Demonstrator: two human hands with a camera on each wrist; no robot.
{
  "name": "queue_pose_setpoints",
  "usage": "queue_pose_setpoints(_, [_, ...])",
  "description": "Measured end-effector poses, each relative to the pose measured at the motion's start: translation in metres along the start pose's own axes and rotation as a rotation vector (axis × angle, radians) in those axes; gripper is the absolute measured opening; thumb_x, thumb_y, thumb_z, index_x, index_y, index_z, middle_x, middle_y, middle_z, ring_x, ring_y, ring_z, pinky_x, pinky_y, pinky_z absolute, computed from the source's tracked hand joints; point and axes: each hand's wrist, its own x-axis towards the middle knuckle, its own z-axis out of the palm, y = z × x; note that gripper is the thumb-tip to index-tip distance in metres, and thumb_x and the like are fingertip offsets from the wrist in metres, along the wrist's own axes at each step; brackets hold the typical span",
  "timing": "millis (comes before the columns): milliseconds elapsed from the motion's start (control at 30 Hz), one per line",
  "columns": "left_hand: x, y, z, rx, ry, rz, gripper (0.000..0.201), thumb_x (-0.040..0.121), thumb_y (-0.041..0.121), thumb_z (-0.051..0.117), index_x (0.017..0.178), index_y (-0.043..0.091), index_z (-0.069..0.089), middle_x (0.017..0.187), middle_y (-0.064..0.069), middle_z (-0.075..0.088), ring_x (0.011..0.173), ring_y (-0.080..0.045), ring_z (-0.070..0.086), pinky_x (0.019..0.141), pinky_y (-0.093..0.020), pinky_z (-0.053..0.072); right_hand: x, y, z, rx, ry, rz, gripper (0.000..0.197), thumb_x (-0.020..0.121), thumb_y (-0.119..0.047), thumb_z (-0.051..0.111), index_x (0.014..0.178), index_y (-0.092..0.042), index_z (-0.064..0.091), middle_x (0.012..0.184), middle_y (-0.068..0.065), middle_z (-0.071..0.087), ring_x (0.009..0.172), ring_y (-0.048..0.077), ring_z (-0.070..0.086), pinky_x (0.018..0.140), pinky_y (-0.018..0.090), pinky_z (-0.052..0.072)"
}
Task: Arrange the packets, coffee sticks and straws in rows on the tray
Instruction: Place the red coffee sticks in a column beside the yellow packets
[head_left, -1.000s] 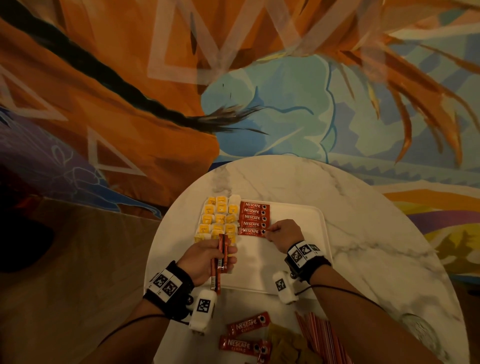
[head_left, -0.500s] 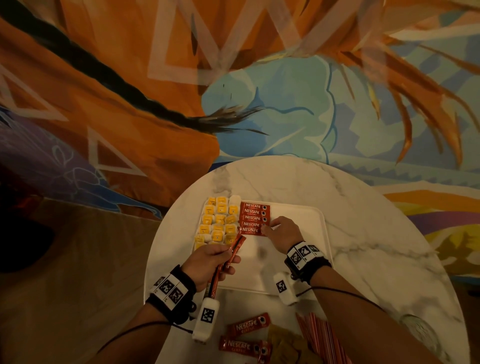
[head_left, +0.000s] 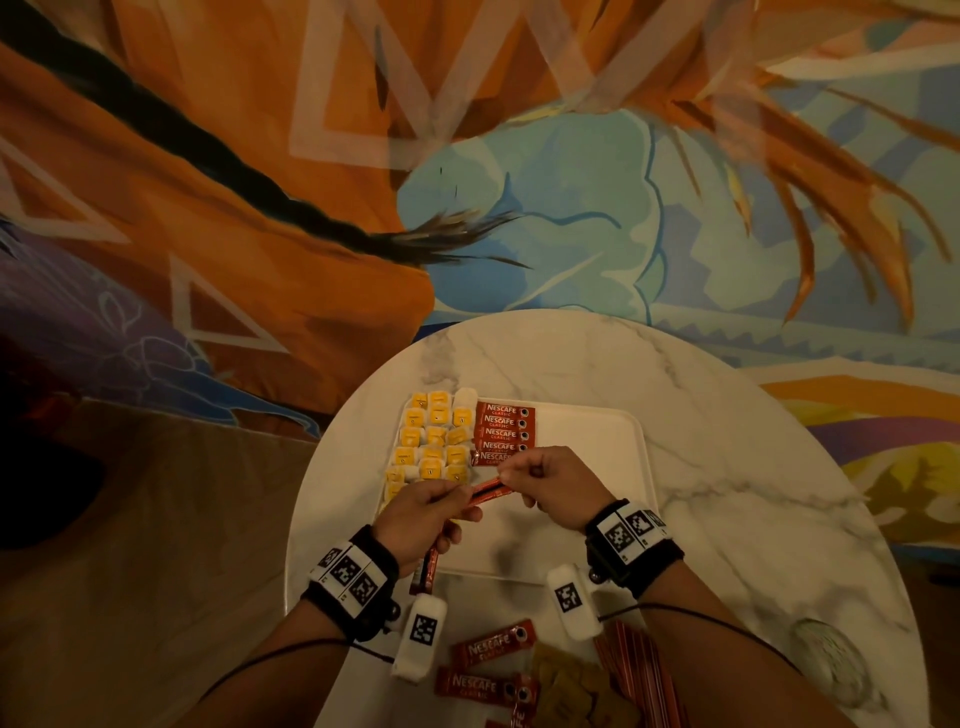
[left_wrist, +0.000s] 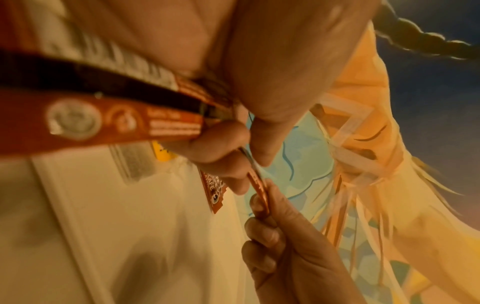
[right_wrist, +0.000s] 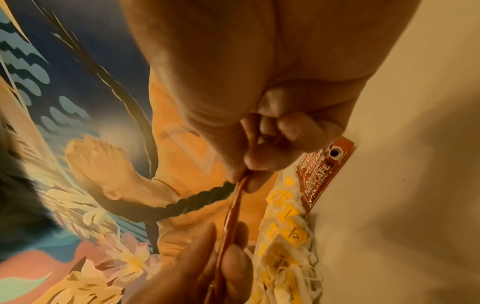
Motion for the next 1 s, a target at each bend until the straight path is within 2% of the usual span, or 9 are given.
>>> queue_pose_setpoints(200, [0.001, 0.001, -0.008, -0.063, 0.050, 0.024, 0.023, 0.101, 0.023, 0.054, 0.107, 0.006, 0.067, 0.088, -0.011, 0.069, 0.057, -0.014, 0.055, 0.047, -0.022, 0.039, -0.003, 0.004, -0.008, 0.055, 0.108, 0.002, 0.007, 0.092, -0.010, 0.068, 0.097, -0.007, 0.072, 0.061, -0.011, 0.064, 0.054, 0.005, 0.055, 0.056, 0.017, 0.046])
queue_pose_setpoints(333, [0.001, 0.004, -0.006, -0.118, 0.065, 0.011, 0.029, 0.103, 0.030, 0.051, 0.108, 0.007, 0.068, 0.087, -0.012, 0.071, 0.058, -0.016, 0.055, 0.046, -0.023, 0.039, -0.009, 0.003, -0.005, 0.042, 0.100, -0.052, 0.004, 0.091, -0.011, 0.069, 0.092, -0.008, 0.072, 0.075, -0.002, 0.068, 0.062, 0.007, 0.059, 0.061, 0.018, 0.048])
queue_pose_setpoints(433, [0.001, 0.007, -0.004, -0.143, 0.089, 0.014, 0.021, 0.100, 0.021, 0.056, 0.107, 0.006, 0.069, 0.091, -0.013, 0.073, 0.060, -0.016, 0.057, 0.048, -0.023, 0.041, -0.012, 0.003, -0.006, 0.009, 0.092, -0.078, 0.003, 0.090, -0.014, 0.071, 0.090, -0.012, 0.074, 0.077, -0.007, 0.069, 0.066, 0.007, 0.060, 0.062, 0.016, 0.048])
queue_pose_setpoints(500, [0.002, 0.008, -0.005, -0.128, 0.097, 0.037, 0.015, 0.096, 0.009, 0.061, 0.107, 0.005, 0.071, 0.092, -0.012, 0.073, 0.062, -0.016, 0.060, 0.048, -0.023, 0.041, -0.014, 0.003, -0.008, 0.014, 0.091, -0.058, 0.004, 0.090, -0.016, 0.072, 0.091, -0.013, 0.075, 0.077, -0.011, 0.070, 0.066, 0.004, 0.060, 0.059, 0.013, 0.046])
queue_pose_setpoints(567, [0.002, 0.008, -0.006, -0.078, 0.097, 0.064, 0.016, 0.093, 0.002, 0.063, 0.106, 0.005, 0.071, 0.089, -0.010, 0.071, 0.062, -0.016, 0.061, 0.047, -0.023, 0.042, -0.015, 0.005, -0.009, 0.039, 0.085, -0.030, 0.004, 0.090, -0.014, 0.072, 0.093, -0.014, 0.074, 0.081, -0.008, 0.070, 0.064, 0.004, 0.061, 0.056, 0.012, 0.045])
queue_pose_setpoints(667, [0.002, 0.010, -0.005, -0.006, 0.100, 0.096, 0.020, 0.090, 0.002, 0.067, 0.109, 0.010, 0.069, 0.083, -0.009, 0.070, 0.061, -0.015, 0.062, 0.048, -0.024, 0.044, -0.015, 0.007, -0.007, 0.101, 0.121, -0.001, 0.011, 0.089, -0.008, 0.071, 0.100, -0.008, 0.071, 0.083, 0.006, 0.066, 0.059, 0.005, 0.060, 0.052, 0.013, 0.045])
queue_pose_setpoints(800, [0.002, 0.009, -0.005, 0.025, 0.120, 0.099, 0.022, 0.088, 0.004, 0.070, 0.109, 0.014, 0.067, 0.083, -0.010, 0.070, 0.061, -0.014, 0.062, 0.048, -0.025, 0.045, -0.014, 0.010, -0.005, 0.099, 0.142, 0.064, 0.015, 0.090, -0.005, 0.070, 0.104, -0.003, 0.071, 0.079, 0.010, 0.067, 0.053, 0.004, 0.057, 0.051, 0.014, 0.044])
queue_pose_setpoints(900, [0.003, 0.008, -0.005, -0.049, 0.155, 0.064, 0.020, 0.089, 0.007, 0.070, 0.109, 0.011, 0.066, 0.089, -0.013, 0.072, 0.062, -0.017, 0.061, 0.049, -0.025, 0.045, -0.012, 0.017, -0.005, 0.061, 0.158, 0.131, 0.010, 0.089, -0.006, 0.070, 0.099, -0.005, 0.072, 0.084, 0.010, 0.072, 0.052, 0.001, 0.059, 0.052, 0.015, 0.046])
queue_pose_setpoints(1000, [0.003, 0.007, -0.008, -0.205, 0.197, -0.004, 0.024, 0.087, -0.003, 0.065, 0.110, 0.006, 0.064, 0.088, -0.014, 0.069, 0.063, -0.020, 0.060, 0.052, -0.028, 0.044, -0.008, 0.025, -0.009, 0.011, 0.235, 0.215, 0.003, 0.089, -0.011, 0.071, 0.093, -0.010, 0.071, 0.079, 0.007, 0.070, 0.051, 0.007, 0.057, 0.048, 0.015, 0.045])
